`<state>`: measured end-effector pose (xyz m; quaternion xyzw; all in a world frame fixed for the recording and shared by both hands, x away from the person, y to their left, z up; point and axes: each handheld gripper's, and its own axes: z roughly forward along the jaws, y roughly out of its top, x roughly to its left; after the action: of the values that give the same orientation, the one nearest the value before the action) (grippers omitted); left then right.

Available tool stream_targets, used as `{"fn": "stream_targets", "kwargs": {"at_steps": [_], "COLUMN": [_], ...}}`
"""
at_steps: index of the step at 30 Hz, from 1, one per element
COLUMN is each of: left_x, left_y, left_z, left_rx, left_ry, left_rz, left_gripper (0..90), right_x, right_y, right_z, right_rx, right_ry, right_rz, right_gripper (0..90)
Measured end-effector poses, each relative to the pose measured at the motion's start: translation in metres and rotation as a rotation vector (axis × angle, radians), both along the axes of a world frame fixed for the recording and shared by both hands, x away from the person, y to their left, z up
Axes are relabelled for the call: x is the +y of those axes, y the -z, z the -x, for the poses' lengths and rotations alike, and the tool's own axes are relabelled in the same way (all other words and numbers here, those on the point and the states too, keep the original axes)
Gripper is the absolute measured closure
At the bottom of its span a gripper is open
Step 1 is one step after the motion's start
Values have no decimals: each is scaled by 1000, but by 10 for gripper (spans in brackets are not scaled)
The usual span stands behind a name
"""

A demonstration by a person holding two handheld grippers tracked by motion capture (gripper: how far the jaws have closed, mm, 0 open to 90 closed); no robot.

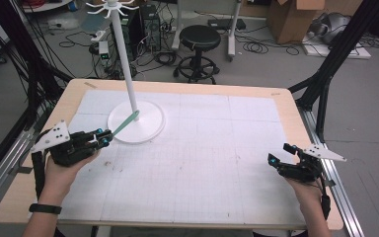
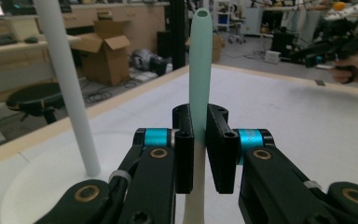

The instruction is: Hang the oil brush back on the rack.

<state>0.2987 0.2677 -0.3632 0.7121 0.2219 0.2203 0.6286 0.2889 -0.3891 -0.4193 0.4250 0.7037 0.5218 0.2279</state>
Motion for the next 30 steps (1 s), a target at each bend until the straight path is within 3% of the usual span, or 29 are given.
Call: {"fn": "stream_targets", "kwargs": {"at_steps": [6, 17, 20, 26, 30], "left_x": [0, -6, -8, -10, -12], "left_y": [-17, -41, -51, -67, -81], "left_z": [1, 1, -1, -4, -7], "left_rx": [-54, -141, -177, -208, -207], "left_ry": [-64, -177, -224, -263, -280], "left_rz": [72, 127, 158, 175, 176], "left_gripper": [819, 819, 819, 819, 820], "right_x": [0, -1, -1, -1, -1], "right_y": [0, 0, 0, 0, 0], "right_z": [0, 0, 0, 0, -1], "right_rx": [7, 4, 8, 9, 9], "right_ry": [2, 5, 7, 6, 5], "right_rz": [-6, -8, -10, -8, -8], "right_gripper": [159, 159, 159, 159, 159]}}
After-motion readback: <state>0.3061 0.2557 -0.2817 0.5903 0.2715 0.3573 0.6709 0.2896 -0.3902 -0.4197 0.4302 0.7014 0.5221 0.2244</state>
